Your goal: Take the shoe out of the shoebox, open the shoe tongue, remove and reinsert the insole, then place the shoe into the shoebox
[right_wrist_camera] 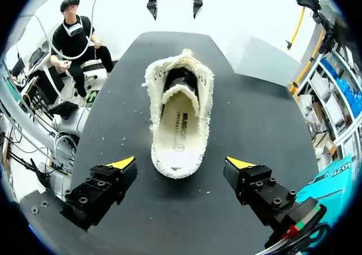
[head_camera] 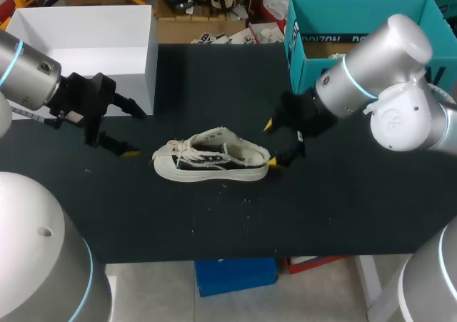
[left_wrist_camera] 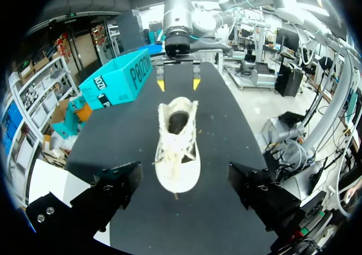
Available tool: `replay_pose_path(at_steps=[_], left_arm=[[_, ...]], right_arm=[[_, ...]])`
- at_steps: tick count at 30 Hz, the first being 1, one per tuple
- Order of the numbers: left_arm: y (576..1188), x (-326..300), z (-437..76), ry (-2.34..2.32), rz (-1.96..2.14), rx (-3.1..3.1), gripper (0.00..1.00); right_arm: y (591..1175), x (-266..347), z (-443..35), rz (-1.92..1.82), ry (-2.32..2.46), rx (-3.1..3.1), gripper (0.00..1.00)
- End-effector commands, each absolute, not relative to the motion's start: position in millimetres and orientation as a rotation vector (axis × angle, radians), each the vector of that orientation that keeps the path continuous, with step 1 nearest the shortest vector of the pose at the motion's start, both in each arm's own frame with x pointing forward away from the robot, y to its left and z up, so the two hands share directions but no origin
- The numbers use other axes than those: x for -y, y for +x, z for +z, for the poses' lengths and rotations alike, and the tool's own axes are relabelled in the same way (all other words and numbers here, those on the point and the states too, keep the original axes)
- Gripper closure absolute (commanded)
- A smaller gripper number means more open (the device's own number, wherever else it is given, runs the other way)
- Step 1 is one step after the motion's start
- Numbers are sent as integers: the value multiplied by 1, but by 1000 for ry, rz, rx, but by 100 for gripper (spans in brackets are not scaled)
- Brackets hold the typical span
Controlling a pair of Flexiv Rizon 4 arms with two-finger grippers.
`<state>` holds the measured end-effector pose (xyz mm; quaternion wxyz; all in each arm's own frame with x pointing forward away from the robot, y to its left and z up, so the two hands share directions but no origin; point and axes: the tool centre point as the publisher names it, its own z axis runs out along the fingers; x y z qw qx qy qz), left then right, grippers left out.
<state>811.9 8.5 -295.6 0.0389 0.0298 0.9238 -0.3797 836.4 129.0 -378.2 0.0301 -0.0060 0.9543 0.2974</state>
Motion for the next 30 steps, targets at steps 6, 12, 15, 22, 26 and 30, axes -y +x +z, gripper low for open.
replay_pose_path(at_steps=[6, 12, 15, 22, 26, 30], left_arm=[[811, -8, -297, 92, -1163, -2829, 0], [811, -8, -297, 92, -1163, -2829, 0], [811, -8, -297, 92, -1163, -2829, 0], [811, -8, -297, 92, -1163, -2829, 0], [811, -8, -297, 92, -1163, -2829, 0], [811, -8, -297, 92, -1163, -2829, 0]], right_arm=[[832, -137, -398, 995, -19, -2913, 0], [834, -140, -403, 1041, -22, -2888, 0], [836, -144, -407, 1063, -27, -2881, 0], [839, -154, -417, 1111, -33, -2878, 0], [841, -159, -422, 1127, -40, -2879, 0], [841, -163, -426, 1140, -40, -2881, 0]])
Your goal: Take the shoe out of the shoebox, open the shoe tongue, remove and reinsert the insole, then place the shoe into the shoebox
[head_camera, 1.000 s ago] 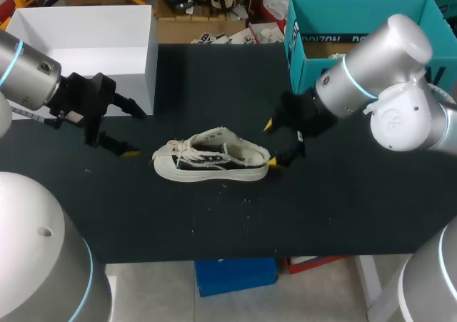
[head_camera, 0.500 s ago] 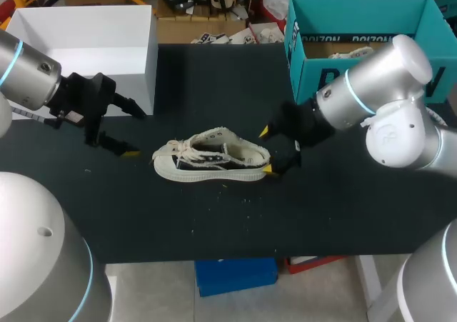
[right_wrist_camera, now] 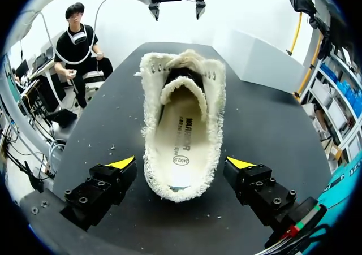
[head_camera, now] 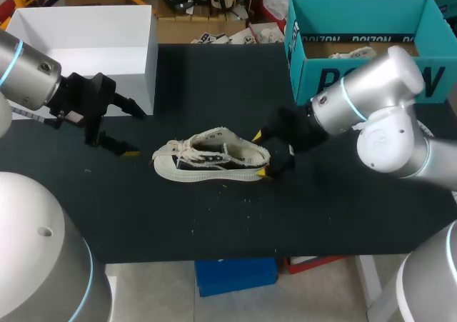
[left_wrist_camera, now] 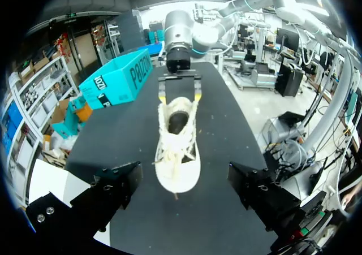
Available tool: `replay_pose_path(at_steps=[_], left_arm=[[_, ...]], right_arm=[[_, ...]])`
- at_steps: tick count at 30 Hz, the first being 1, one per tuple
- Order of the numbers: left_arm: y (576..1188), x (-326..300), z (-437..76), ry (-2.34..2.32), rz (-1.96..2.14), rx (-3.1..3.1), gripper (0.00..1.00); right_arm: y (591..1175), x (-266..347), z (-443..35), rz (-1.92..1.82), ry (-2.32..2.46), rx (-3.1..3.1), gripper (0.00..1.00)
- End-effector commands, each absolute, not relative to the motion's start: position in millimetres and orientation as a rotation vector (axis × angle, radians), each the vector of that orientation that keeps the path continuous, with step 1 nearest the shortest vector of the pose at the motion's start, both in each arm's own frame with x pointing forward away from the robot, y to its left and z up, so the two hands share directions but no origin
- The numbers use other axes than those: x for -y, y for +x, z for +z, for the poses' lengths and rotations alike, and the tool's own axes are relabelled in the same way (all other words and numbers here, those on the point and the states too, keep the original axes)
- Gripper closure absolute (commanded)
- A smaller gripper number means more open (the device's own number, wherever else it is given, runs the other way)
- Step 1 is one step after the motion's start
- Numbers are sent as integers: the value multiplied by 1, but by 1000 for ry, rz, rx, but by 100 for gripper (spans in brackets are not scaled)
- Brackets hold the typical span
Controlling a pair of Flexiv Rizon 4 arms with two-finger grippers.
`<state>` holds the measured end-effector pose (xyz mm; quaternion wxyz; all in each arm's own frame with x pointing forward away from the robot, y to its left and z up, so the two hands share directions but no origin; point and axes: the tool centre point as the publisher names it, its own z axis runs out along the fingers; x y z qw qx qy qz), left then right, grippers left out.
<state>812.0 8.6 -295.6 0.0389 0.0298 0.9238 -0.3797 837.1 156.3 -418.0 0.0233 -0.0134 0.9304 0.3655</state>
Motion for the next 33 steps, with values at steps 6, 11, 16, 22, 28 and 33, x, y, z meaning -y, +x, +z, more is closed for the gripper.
replay_pose_path(at_steps=[6, 11, 16, 22, 28, 33], left_arm=[[811, -8, -297, 92, -1163, -2829, 0], [811, -8, -297, 92, -1163, -2829, 0], [811, -8, -297, 92, -1163, -2829, 0], [811, -8, -297, 92, -1163, -2829, 0], [811, -8, -297, 92, -1163, -2829, 0], [811, -8, -297, 92, -1163, -2829, 0]], right_arm=[[841, -165, -432, 1159, -26, -2879, 0], [839, -166, -437, 1173, -13, -2878, 0], [838, -168, -440, 1183, -7, -2880, 0], [837, -169, -442, 1201, -1, -2873, 0], [838, -171, -442, 1215, -6, -2868, 0], [838, -172, -442, 1220, -12, -2868, 0]])
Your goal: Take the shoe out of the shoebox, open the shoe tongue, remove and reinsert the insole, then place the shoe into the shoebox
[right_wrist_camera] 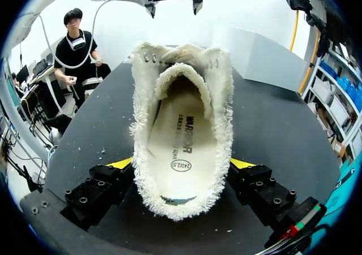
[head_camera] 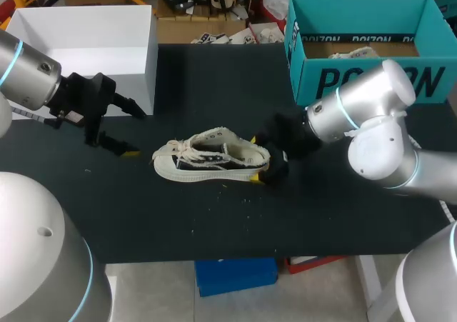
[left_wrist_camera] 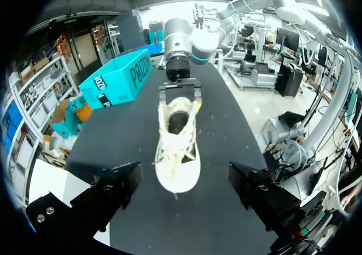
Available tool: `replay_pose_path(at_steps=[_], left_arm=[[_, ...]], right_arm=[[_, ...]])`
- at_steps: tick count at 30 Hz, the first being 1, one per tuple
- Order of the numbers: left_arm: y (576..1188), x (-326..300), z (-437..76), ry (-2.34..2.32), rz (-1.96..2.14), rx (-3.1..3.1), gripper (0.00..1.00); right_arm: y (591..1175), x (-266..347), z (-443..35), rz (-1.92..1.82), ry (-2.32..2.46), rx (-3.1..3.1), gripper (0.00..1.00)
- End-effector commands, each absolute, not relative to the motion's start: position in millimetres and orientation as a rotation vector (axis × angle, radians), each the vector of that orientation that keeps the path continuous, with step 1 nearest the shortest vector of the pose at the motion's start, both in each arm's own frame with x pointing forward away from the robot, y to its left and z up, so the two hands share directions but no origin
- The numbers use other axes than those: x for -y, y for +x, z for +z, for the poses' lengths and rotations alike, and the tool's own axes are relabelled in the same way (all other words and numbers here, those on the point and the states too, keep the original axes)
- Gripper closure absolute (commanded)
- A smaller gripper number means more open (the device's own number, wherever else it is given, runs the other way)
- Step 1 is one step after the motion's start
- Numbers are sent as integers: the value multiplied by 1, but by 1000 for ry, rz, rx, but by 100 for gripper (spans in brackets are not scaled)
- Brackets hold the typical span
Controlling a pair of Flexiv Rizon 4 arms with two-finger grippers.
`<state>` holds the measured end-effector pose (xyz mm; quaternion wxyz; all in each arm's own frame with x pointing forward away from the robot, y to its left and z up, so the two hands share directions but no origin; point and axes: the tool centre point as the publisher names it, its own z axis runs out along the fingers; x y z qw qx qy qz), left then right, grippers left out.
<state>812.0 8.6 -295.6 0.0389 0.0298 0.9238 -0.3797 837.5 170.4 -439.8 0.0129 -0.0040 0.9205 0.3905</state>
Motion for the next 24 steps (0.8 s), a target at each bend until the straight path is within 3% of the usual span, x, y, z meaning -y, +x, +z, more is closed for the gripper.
replay_pose_path(at_steps=[1, 11, 12, 13, 24], left_arm=[[811, -8, -297, 92, -1163, -2829, 0], [811, -8, -297, 92, -1163, -2829, 0], [811, -8, -297, 92, -1163, -2829, 0], [811, -8, -297, 92, -1163, -2829, 0], [806, -8, -294, 111, -1079, -2834, 0]], right_arm=[[838, -173, -442, 1221, -13, -2868, 0], [840, -174, -439, 1223, -28, -2879, 0], [840, -175, -440, 1205, -9, -2886, 73], [840, -175, -441, 1218, -11, -2879, 100], [840, -175, -441, 1218, -11, -2879, 100]])
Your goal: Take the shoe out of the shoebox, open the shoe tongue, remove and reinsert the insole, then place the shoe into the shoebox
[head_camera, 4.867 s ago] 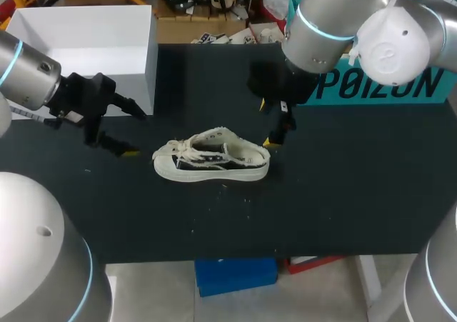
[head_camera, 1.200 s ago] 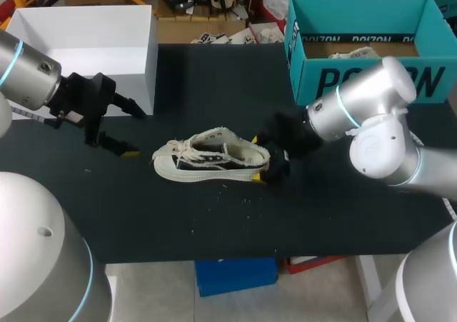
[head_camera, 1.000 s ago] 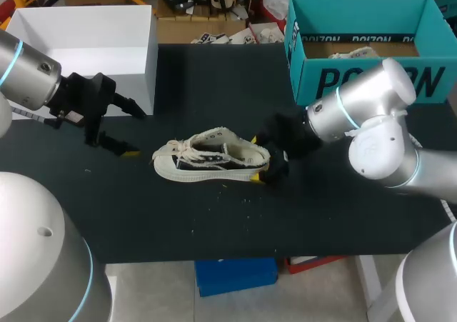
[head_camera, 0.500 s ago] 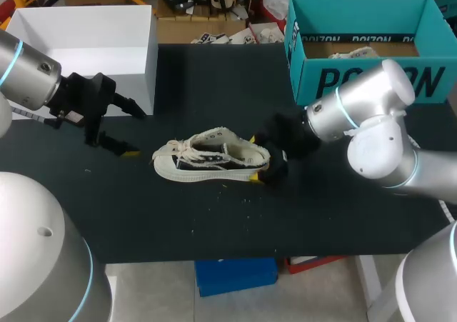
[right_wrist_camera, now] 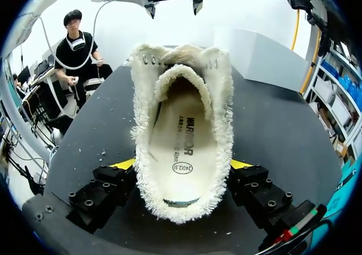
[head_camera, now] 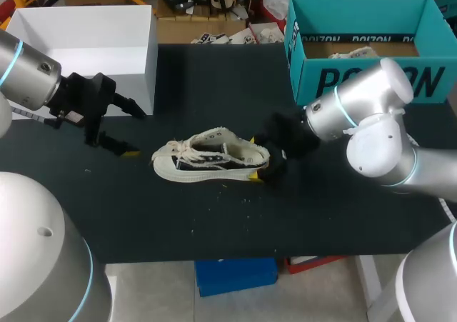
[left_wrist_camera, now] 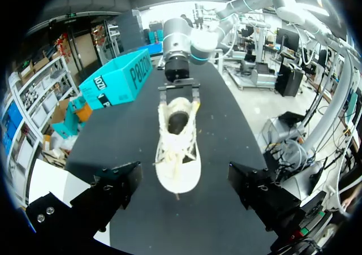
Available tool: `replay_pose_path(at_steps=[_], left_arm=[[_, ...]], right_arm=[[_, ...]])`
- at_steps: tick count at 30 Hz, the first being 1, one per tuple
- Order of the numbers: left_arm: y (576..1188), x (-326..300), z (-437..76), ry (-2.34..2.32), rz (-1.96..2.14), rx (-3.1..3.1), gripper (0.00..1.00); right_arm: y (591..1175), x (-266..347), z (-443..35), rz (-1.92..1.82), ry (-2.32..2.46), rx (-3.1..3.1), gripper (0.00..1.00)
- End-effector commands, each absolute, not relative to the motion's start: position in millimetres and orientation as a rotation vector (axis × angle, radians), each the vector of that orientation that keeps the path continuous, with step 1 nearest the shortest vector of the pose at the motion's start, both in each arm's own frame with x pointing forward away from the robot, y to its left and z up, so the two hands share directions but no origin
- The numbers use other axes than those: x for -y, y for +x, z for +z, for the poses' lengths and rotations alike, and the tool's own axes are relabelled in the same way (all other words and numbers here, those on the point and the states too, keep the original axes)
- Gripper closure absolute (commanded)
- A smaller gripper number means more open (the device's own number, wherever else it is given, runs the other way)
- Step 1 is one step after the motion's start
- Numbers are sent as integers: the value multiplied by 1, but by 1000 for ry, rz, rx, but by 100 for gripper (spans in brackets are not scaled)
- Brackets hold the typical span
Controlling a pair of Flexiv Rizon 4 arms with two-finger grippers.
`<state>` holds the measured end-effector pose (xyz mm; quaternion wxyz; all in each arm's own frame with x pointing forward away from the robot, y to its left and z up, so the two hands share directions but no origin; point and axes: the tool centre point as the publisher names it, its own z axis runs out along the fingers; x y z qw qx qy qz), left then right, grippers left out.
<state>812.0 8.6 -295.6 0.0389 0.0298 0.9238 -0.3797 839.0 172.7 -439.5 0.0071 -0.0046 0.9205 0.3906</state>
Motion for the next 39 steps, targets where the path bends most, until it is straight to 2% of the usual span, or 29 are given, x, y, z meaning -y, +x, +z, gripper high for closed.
replay_pose_path(at_steps=[1, 12, 27, 32, 39], left_arm=[[801, -6, -290, 79, -1015, -2859, 0], [754, 27, -251, -495, -611, -2972, 0], [754, 27, -251, -495, -611, -2972, 0], [749, 36, -268, -892, -521, -3005, 0], [773, 57, -285, -1554, -294, -2913, 0]], right_arm=[[840, -175, -441, 1218, -11, -2879, 100], [840, -175, -441, 1218, -11, -2879, 100], [840, -175, -441, 1218, -11, -2879, 100], [840, -175, -441, 1218, -11, -2879, 100], [840, -175, -441, 1218, -11, -2879, 100]])
